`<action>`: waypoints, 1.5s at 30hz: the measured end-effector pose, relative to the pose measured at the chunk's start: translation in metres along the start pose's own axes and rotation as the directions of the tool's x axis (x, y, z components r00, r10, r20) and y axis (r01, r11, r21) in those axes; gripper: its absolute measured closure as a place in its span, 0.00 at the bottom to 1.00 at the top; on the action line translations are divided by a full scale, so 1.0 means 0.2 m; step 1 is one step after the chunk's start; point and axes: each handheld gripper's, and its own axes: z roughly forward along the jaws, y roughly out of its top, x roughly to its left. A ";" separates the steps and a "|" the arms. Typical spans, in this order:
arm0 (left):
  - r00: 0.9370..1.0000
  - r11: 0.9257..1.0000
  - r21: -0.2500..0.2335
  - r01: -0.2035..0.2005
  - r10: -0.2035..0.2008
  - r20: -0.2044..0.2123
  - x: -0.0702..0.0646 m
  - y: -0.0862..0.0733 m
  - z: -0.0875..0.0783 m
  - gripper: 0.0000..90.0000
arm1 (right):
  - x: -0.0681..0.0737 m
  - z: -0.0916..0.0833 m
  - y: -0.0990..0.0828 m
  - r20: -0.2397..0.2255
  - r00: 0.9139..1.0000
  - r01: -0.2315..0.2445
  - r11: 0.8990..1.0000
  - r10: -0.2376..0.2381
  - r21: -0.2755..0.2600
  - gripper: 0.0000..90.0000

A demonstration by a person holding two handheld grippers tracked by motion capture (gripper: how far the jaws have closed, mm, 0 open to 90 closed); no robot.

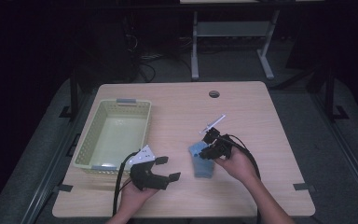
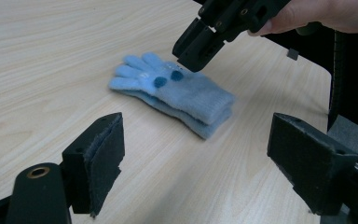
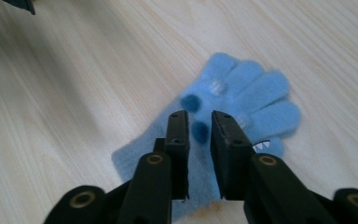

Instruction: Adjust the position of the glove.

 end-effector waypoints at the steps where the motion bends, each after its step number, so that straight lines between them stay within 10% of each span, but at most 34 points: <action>1: 1.000 1.000 -0.001 -0.001 0.001 -0.001 0.00 0.00 0.00 0.21 | 0.00 0.02 0.01 -0.006 1.000 -0.002 1.000 0.002 0.009 0.87; 15: 1.000 1.000 -0.001 0.008 -0.008 0.003 0.00 0.00 -0.01 0.21 | -0.01 0.14 -0.03 -0.020 1.000 -0.015 0.997 0.017 0.076 0.90; 35: 1.000 0.999 0.025 0.021 -0.021 0.017 -0.04 0.01 0.07 0.22 | -0.02 0.01 -0.12 -0.027 0.996 -0.088 0.995 0.087 -0.051 0.73; 45: 0.991 0.989 0.070 0.132 -0.131 -0.017 -0.02 0.05 0.16 0.26 | -0.06 -0.02 -0.20 -0.039 0.974 -0.224 0.970 0.221 -0.098 0.51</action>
